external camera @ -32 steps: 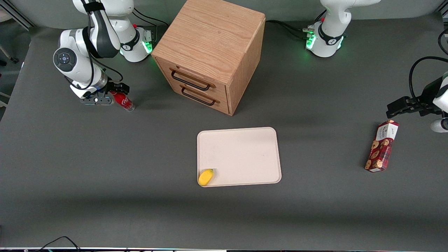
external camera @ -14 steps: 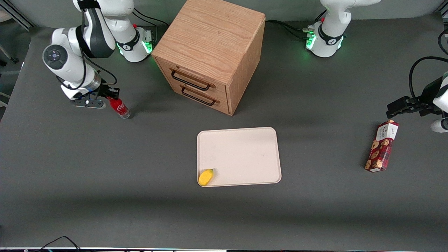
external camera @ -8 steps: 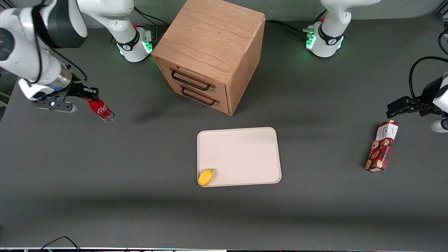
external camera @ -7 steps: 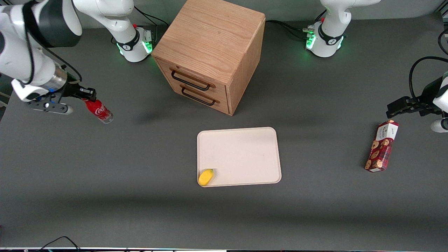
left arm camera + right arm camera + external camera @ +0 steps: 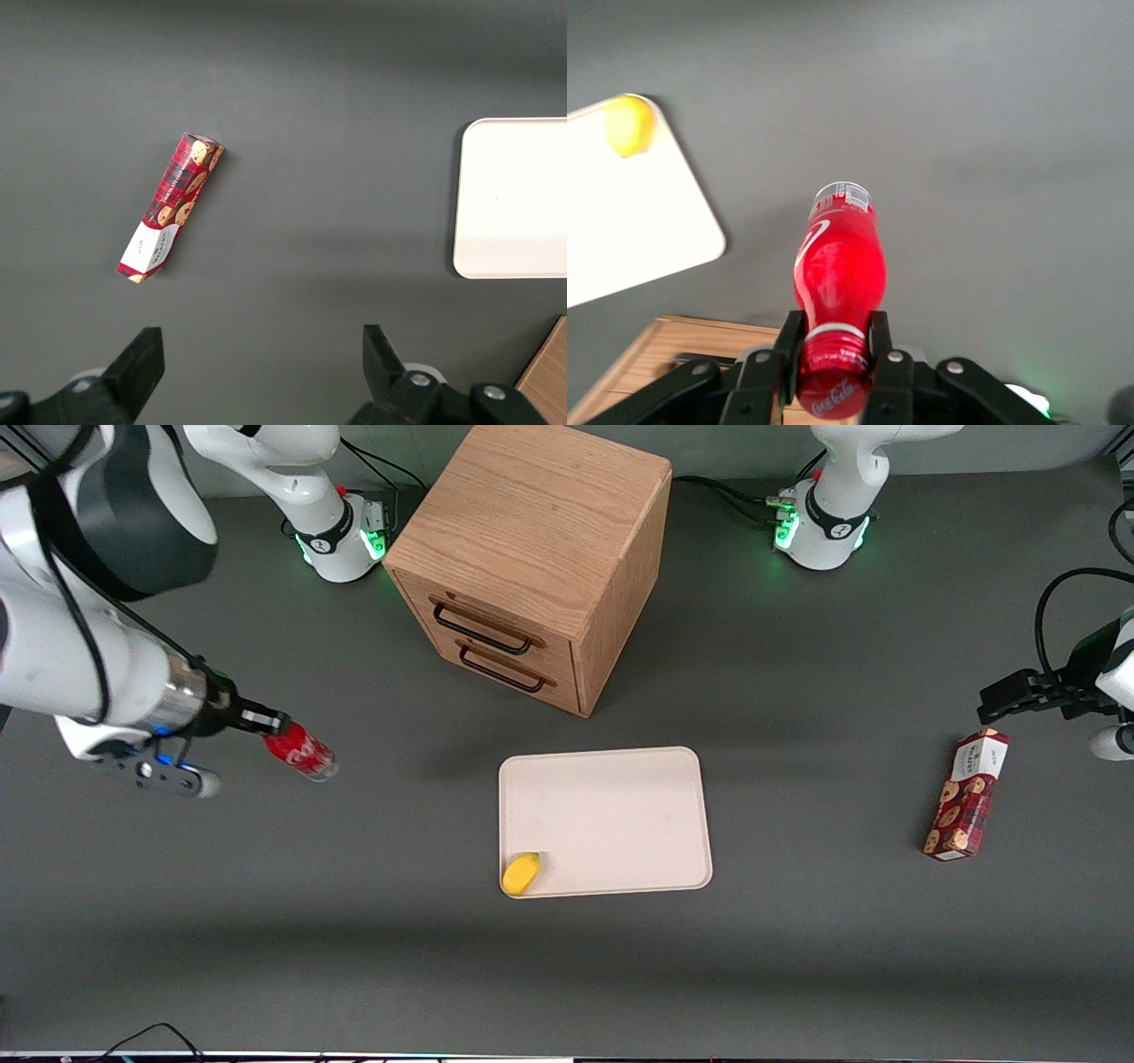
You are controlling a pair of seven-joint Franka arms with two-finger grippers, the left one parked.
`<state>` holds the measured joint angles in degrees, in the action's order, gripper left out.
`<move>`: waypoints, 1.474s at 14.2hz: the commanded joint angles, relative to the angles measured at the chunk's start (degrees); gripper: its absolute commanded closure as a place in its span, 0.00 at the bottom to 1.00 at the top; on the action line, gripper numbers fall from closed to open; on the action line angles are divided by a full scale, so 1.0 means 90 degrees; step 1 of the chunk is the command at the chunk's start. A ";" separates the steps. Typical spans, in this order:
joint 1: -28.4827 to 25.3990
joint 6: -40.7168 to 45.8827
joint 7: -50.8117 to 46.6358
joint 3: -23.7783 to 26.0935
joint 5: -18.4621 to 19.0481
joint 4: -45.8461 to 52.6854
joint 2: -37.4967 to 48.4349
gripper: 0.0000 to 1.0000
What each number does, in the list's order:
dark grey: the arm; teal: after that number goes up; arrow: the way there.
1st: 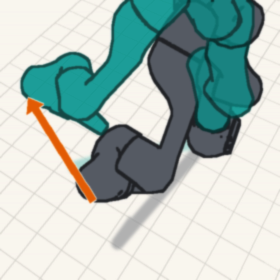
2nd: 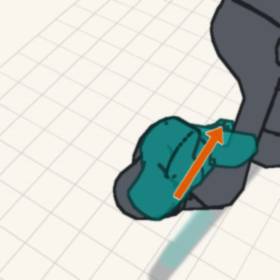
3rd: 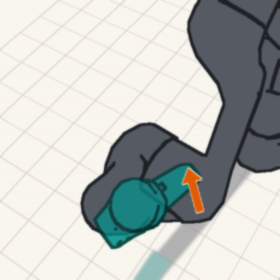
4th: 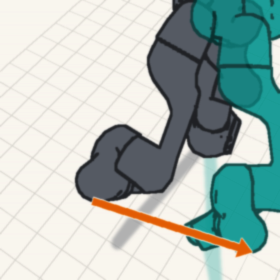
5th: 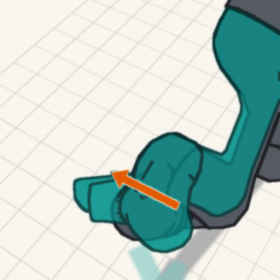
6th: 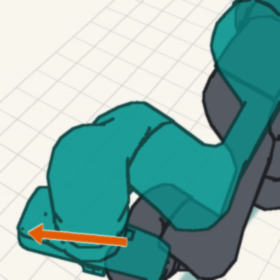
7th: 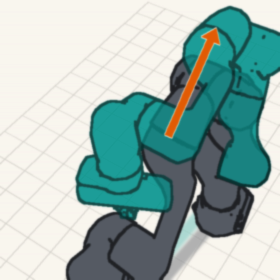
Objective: Place coke bottle on tray
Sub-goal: 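Lift the bottle and carry it toward the white tray, then lower the bottle onto the tray beside the lemon and open the gripper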
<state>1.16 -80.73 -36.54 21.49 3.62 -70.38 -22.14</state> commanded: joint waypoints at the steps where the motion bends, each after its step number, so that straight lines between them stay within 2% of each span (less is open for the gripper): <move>1: -0.0819 0.0376 -0.0889 0.0015 0.0193 0.1440 -0.0809 1.00; 5: -0.1728 0.0055 -0.1798 -0.0024 0.0193 0.1931 -0.1474 1.00; 8: -0.2110 -0.0695 -0.2326 -0.0083 0.0193 0.1902 -0.2059 1.00; 12: -0.2209 -0.1372 -0.2561 -0.0083 0.0193 0.1834 -0.2665 1.00; 14: -0.2277 -0.1741 -0.2561 -0.0092 0.0348 0.1785 -0.2919 1.00; 21: -0.2248 -0.2417 -0.2581 -0.0083 0.0379 0.1092 -0.2998 1.00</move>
<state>-18.80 -101.63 -58.05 20.91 6.24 -59.53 -49.88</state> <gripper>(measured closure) 0.656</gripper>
